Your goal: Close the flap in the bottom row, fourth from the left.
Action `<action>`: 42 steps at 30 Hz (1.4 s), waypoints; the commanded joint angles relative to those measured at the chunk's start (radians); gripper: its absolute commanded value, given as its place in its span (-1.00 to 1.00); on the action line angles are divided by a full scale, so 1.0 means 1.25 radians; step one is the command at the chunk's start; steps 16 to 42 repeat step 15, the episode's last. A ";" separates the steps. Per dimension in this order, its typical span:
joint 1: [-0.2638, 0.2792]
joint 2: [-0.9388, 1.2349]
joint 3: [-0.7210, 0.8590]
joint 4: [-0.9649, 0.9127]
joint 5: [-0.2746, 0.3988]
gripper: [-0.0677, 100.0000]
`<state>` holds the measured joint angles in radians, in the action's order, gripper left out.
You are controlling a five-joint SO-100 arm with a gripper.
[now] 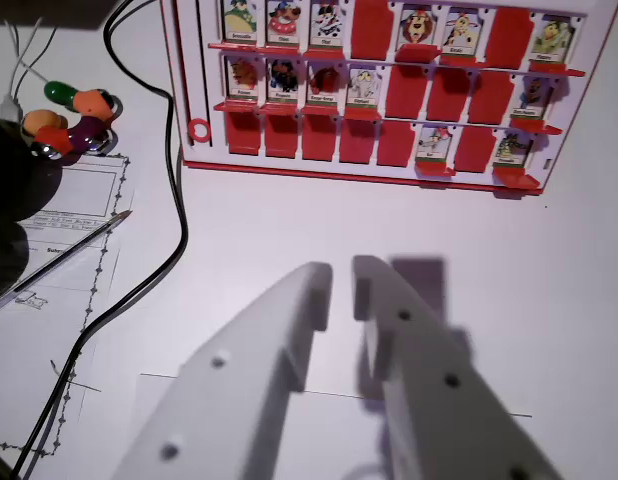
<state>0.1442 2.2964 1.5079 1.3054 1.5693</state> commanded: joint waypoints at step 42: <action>-0.018 0.130 0.090 -0.028 -0.009 -0.95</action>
